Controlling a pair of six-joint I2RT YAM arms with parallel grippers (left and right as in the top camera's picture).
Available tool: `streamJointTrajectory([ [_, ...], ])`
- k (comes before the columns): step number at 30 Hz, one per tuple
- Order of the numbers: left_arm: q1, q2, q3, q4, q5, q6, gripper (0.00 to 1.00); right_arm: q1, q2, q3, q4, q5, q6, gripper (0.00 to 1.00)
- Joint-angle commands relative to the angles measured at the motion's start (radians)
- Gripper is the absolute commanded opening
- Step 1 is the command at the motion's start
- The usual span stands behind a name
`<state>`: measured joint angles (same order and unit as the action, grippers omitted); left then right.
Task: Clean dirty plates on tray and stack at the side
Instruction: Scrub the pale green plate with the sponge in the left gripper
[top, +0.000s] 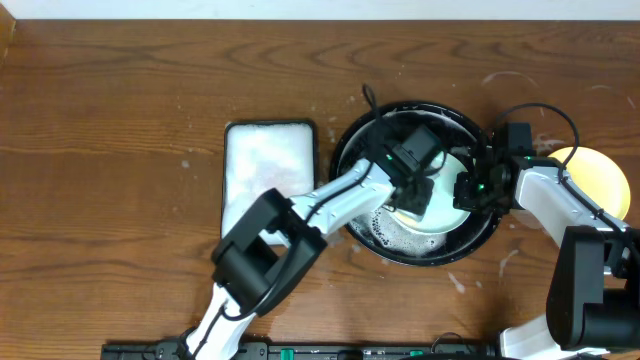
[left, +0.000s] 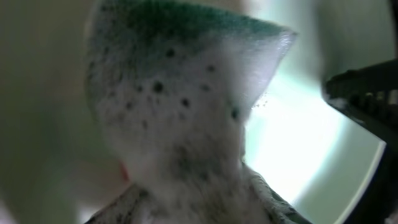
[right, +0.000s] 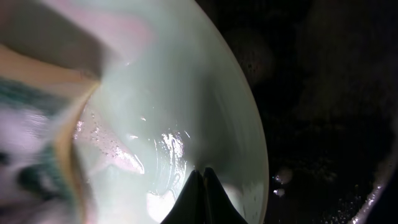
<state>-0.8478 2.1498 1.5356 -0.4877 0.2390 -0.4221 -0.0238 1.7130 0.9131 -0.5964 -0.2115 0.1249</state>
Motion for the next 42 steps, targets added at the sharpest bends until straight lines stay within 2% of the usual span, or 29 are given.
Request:
streamJointTrajectory([
  [1, -0.013, 0.074, 0.012, -0.009, -0.038, 0.025, 0.21, 0.013, 0.019, -0.014, -0.01, -0.008, 0.008, 0.01],
  [2, -0.013, 0.083, 0.012, -0.013, -0.037, 0.019, 0.11, 0.013, 0.019, -0.014, -0.012, -0.008, 0.008, 0.01],
  [3, -0.013, 0.085, 0.012, -0.018, -0.027, 0.017, 0.08, 0.013, 0.019, -0.014, -0.014, -0.008, 0.008, 0.01],
  [9, -0.013, 0.085, 0.026, 0.015, 0.153, -0.055, 0.08, 0.013, 0.019, -0.014, -0.017, -0.008, 0.008, 0.01],
  [13, -0.002, 0.085, 0.026, 0.02, 0.165, -0.093, 0.07, 0.013, 0.019, -0.014, -0.017, -0.008, 0.008, 0.01],
  [16, 0.036, 0.085, 0.026, 0.009, 0.134, -0.093, 0.07, 0.013, 0.019, -0.014, -0.022, -0.025, 0.008, 0.01],
  [19, 0.095, 0.085, 0.026, -0.039, 0.019, -0.082, 0.07, 0.013, 0.019, -0.014, -0.024, -0.026, 0.008, 0.01],
  [23, 0.16, 0.08, 0.039, -0.078, -0.093, 0.006, 0.07, 0.013, 0.019, -0.014, -0.024, -0.026, 0.008, 0.01],
  [28, 0.162, 0.079, 0.083, -0.073, -0.109, 0.003, 0.07, 0.013, 0.019, -0.014, -0.024, -0.026, 0.008, 0.01],
  [31, 0.136, 0.082, 0.084, -0.052, -0.109, -0.068, 0.07, 0.013, 0.019, -0.014, -0.024, -0.026, 0.008, 0.01],
  [42, 0.01, 0.101, 0.083, 0.026, 0.192, -0.295, 0.07, 0.013, 0.019, -0.014, -0.024, -0.026, 0.008, 0.01],
])
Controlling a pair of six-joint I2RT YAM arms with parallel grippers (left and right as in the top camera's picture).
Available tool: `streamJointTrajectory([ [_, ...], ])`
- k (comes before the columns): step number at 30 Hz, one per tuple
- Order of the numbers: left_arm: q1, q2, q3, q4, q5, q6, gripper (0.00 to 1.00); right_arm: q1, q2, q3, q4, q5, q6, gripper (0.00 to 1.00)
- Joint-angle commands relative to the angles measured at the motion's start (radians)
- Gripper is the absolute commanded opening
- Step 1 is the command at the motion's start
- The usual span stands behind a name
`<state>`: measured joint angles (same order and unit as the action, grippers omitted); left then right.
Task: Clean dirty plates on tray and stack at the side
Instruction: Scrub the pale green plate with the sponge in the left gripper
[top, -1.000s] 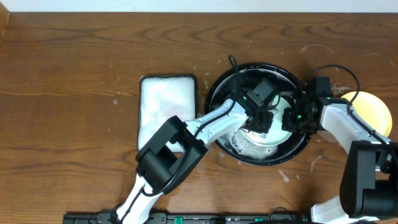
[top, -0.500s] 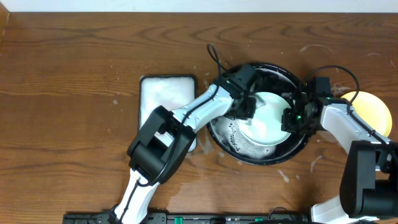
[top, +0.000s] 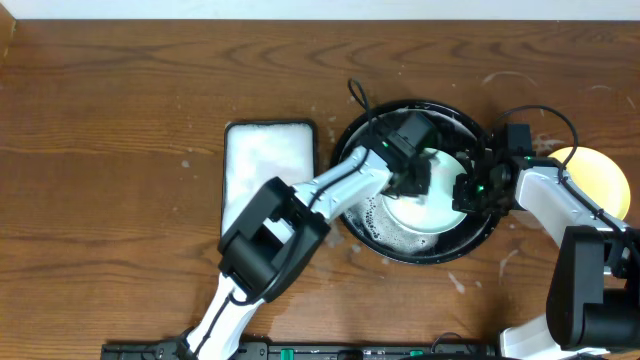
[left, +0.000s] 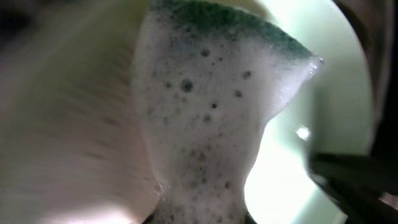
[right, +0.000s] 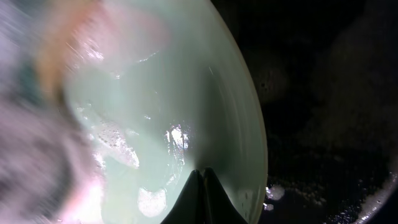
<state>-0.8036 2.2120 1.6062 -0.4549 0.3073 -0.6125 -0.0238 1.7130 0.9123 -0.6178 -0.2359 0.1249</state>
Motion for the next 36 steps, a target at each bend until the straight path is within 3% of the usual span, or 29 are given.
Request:
streamJointTrajectory([
  [1, -0.039, 0.039, 0.012, -0.007, 0.159, -0.108, 0.08, 0.013, 0.019, -0.013, -0.003, -0.002, 0.008, 0.01],
  [7, -0.016, 0.039, 0.01, -0.109, 0.158, -0.088, 0.08, 0.013, 0.019, -0.013, -0.003, -0.002, 0.008, 0.01],
  [12, 0.046, 0.035, 0.01, -0.226, -0.161, -0.039, 0.07, 0.013, 0.019, -0.013, -0.003, -0.002, 0.008, 0.01],
  [17, 0.116, 0.028, 0.023, -0.217, -0.302, -0.008, 0.07, 0.013, 0.019, -0.013, -0.002, -0.002, 0.008, 0.01],
  [21, 0.131, 0.028, 0.025, -0.114, -0.273, 0.013, 0.08, 0.013, 0.019, -0.013, -0.002, -0.001, 0.0, 0.01],
  [26, 0.09, 0.032, 0.025, -0.003, -0.056, -0.046, 0.08, 0.013, 0.019, -0.013, -0.002, -0.001, 0.0, 0.01],
  [36, -0.014, 0.033, 0.02, -0.019, 0.026, -0.089, 0.08, 0.013, 0.019, -0.013, -0.003, -0.001, 0.0, 0.01],
])
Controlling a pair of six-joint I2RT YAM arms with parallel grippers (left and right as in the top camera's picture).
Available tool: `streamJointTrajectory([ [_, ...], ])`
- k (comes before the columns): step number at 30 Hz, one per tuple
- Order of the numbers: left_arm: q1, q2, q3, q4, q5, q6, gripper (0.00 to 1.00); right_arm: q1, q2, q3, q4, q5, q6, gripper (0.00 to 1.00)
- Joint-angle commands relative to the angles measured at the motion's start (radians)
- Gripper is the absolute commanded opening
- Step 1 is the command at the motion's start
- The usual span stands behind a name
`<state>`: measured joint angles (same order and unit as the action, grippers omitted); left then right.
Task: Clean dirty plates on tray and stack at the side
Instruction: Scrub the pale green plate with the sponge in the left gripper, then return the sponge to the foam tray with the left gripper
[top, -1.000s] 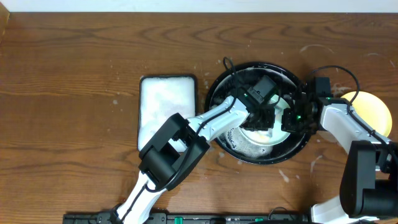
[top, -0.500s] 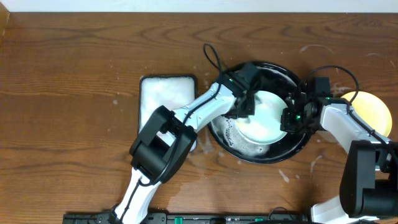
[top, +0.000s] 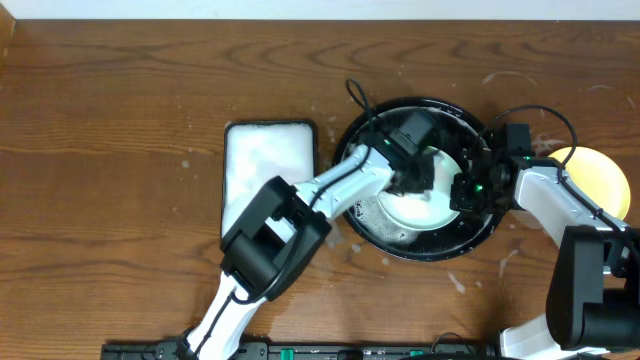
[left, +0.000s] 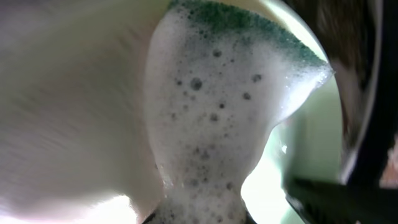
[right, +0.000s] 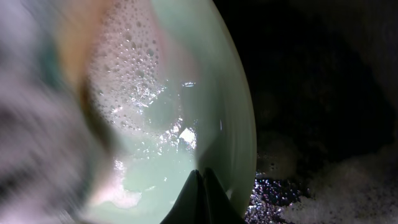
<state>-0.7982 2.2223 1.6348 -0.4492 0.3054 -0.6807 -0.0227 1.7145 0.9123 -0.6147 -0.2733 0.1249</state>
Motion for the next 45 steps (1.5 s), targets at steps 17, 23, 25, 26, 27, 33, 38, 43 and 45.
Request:
streamJointTrajectory([
  [17, 0.175, -0.069, 0.121, -0.428, -0.221, 0.169, 0.07, 0.011, 0.017, -0.002, 0.002, 0.037, 0.001, 0.01],
  [23, 0.234, -0.258, 0.18, -0.504, -0.221, 0.207, 0.08, 0.011, -0.002, 0.039, 0.002, 0.037, 0.01, 0.01],
  [25, 0.256, -0.314, 0.179, -0.535, -0.221, 0.23, 0.08, 0.011, -0.026, 0.044, 0.002, 0.038, 0.01, 0.01],
  [26, 0.275, -0.347, 0.18, -0.563, -0.222, 0.24, 0.08, 0.012, -0.044, 0.045, 0.0, 0.047, 0.013, 0.01],
  [27, 0.298, -0.376, 0.179, -0.596, -0.225, 0.24, 0.08, 0.014, -0.064, 0.045, -0.002, 0.071, 0.021, 0.01],
  [33, 0.443, -0.439, 0.177, -0.784, -0.24, 0.24, 0.11, 0.073, -0.224, 0.045, -0.066, 0.257, 0.063, 0.01],
  [38, 0.519, -0.438, 0.074, -0.795, -0.251, 0.27, 0.12, 0.085, -0.246, 0.039, -0.096, 0.27, 0.075, 0.1],
  [43, 0.531, -0.438, -0.096, -0.696, -0.25, 0.288, 0.17, 0.082, -0.171, 0.035, -0.082, 0.161, 0.08, 0.25],
  [45, 0.531, -0.438, -0.171, -0.64, -0.251, 0.292, 0.3, 0.082, -0.121, 0.035, -0.053, 0.093, 0.079, 0.28],
])
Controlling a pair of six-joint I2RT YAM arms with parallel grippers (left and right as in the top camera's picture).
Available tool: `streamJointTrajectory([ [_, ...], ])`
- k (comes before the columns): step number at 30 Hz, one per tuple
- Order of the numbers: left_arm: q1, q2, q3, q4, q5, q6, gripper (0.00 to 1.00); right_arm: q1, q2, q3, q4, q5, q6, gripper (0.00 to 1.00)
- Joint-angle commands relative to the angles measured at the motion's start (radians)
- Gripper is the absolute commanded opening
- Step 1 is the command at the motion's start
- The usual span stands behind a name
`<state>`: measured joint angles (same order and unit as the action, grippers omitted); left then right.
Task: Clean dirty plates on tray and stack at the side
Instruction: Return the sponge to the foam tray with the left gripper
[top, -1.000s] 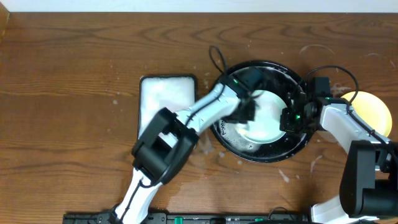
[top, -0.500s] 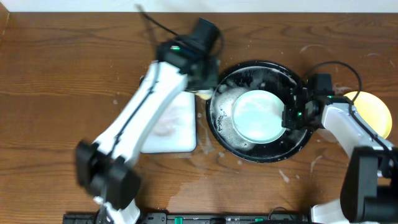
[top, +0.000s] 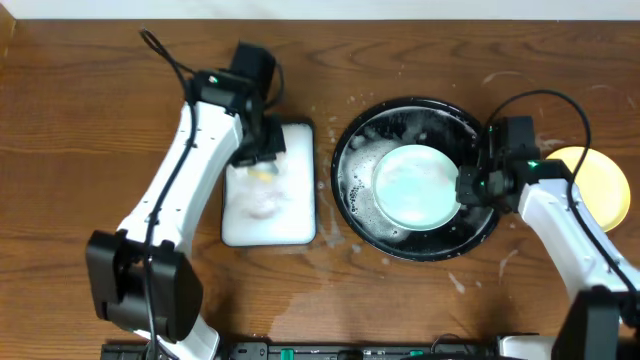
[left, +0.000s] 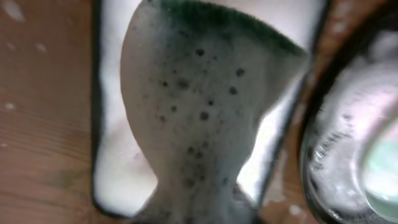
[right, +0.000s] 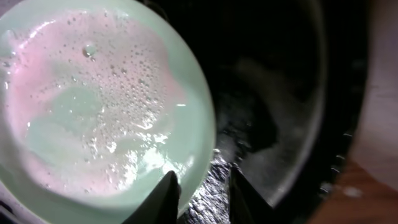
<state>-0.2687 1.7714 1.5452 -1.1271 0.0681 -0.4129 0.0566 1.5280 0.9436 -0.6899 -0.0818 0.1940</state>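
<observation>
A pale green plate (top: 415, 186) coated in pinkish suds (right: 99, 106) lies in the round black basin (top: 420, 245). My right gripper (top: 470, 187) sits at the plate's right rim, open (right: 202, 196); one finger overlaps the plate's edge and the other is over the wet basin floor (right: 280, 93). My left gripper (top: 262, 160) is shut on a foam-covered green sponge (left: 205, 106), held over the upper part of the white foam-filled tray (top: 270, 215). The sponge hides the left fingers in the left wrist view.
A yellow plate (top: 597, 185) lies on the wooden table at the far right, beside the right arm. Foam flecks and a wet patch (top: 330, 240) mark the table between the white tray (left: 118, 155) and the basin.
My left gripper has left the plate in the basin and now holds the sponge over the white tray. My right gripper, then shut on the plate's rim, is open.
At all three earlier moments my right gripper was shut on the green plate's right rim while my left gripper pressed the soapy sponge on the plate, at shifting spots. Suds built up on the plate. Now the sponge is over the white tray and the plate is released.
</observation>
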Motion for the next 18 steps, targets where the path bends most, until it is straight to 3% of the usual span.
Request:
streamJointTrajectory([
  [1, 0.002, 0.013, -0.107, 0.061, -0.014, 0.024, 0.33, 0.003, 0.089, 0.004, 0.034, -0.112, 0.011, 0.29],
  [4, 0.004, 0.013, -0.153, 0.098, -0.014, 0.024, 0.54, 0.003, 0.16, 0.004, 0.044, -0.095, 0.042, 0.29],
  [7, 0.004, 0.013, -0.155, 0.097, -0.013, 0.024, 0.61, 0.003, 0.224, 0.004, 0.064, -0.071, 0.075, 0.28],
  [9, 0.004, 0.013, -0.155, 0.097, -0.013, 0.024, 0.73, 0.003, 0.249, 0.004, 0.089, -0.072, 0.076, 0.12],
  [11, 0.004, 0.013, -0.155, 0.097, -0.013, 0.024, 0.77, 0.003, 0.244, 0.007, 0.098, -0.072, 0.075, 0.01],
  [12, 0.004, 0.013, -0.155, 0.097, -0.013, 0.024, 0.81, 0.003, 0.233, 0.011, 0.096, -0.072, 0.075, 0.01],
  [15, 0.004, 0.013, -0.155, 0.097, -0.013, 0.024, 0.82, 0.003, 0.18, 0.014, 0.086, -0.079, 0.061, 0.01],
  [18, 0.004, 0.013, -0.155, 0.097, -0.013, 0.024, 0.82, 0.003, 0.095, 0.014, 0.031, -0.079, 0.044, 0.16],
])
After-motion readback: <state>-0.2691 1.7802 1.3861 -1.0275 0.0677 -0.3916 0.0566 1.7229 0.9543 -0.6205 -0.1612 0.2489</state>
